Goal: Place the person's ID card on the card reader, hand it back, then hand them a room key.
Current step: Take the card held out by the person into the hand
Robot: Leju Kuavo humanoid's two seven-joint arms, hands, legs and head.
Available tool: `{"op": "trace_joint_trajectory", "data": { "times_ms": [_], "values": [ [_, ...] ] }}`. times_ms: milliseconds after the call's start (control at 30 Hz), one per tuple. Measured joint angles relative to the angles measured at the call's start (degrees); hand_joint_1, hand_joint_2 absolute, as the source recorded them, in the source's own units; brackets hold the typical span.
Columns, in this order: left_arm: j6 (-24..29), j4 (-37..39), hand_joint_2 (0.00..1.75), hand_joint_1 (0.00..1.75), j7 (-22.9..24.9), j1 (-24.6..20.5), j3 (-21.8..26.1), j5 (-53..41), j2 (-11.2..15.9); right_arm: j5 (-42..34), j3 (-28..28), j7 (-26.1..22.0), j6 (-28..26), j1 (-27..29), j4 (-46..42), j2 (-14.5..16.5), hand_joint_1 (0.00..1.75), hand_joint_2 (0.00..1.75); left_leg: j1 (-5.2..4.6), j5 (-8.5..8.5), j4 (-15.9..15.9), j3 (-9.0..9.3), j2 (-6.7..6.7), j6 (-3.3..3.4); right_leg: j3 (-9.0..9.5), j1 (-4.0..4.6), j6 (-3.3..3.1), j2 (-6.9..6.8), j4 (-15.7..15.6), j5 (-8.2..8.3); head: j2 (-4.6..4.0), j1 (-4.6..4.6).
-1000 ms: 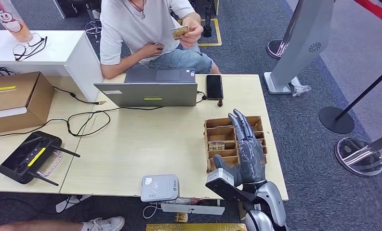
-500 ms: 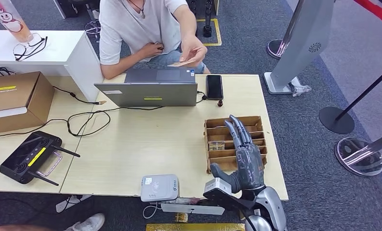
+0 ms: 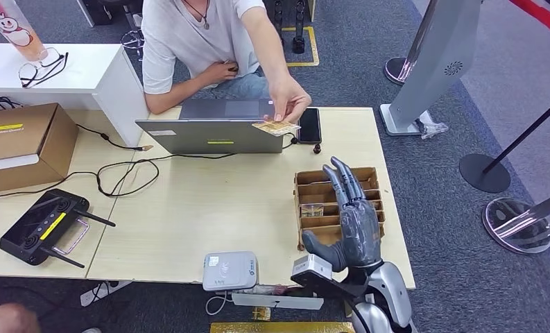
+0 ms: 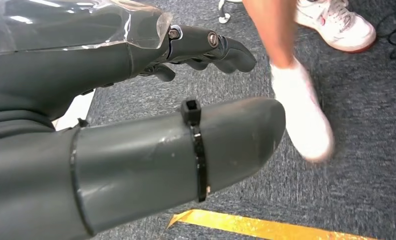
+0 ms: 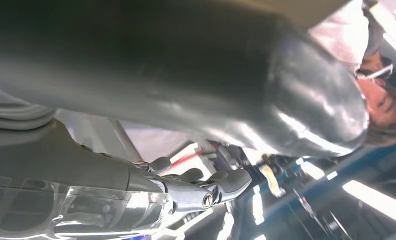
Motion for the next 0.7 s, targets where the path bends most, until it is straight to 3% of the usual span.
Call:
{"op": "trace_joint_trajectory", "data": {
  "times_ms": [133,267,533,700],
  "values": [
    [-0.27,0.0,0.0,0.0,-0.01,-0.04,0.01,-0.33,-0.25,4.63,0.0,1.3,-0.81,-1.43,-1.19,-0.01,0.0,0.0,0.0,0.0,0.0,0.0,0.0,0.0,0.0,0.0,0.0,0.01,0.0,0.0,0.0,-0.01],
    [-0.49,0.0,0.0,0.0,-0.02,-0.16,0.01,-0.09,-0.62,8.97,0.01,2.2,-2.29,-3.37,-1.16,-0.04,0.0,1.75,0.0,0.0,0.0,0.01,0.0,0.0,0.0,0.0,0.0,0.0,0.0,0.01,0.0,-0.01],
    [-0.28,0.0,0.0,0.0,0.13,-0.44,0.01,-0.03,-1.09,25.0,1.21,6.68,-10.01,-9.76,2.98,-0.49,0.0,1.75,0.01,0.01,0.0,0.02,0.01,-0.01,0.01,0.0,-0.02,0.02,0.0,0.02,0.0,-0.01],
    [-0.1,0.0,0.0,0.0,0.69,-0.48,0.01,-0.14,-1.26,33.61,2.55,9.65,-11.67,-13.69,7.06,-1.2,0.0,1.75,0.0,0.01,0.0,0.02,0.0,-0.01,0.02,0.0,-0.02,0.0,0.0,0.02,0.0,-0.01]
  ]
}}
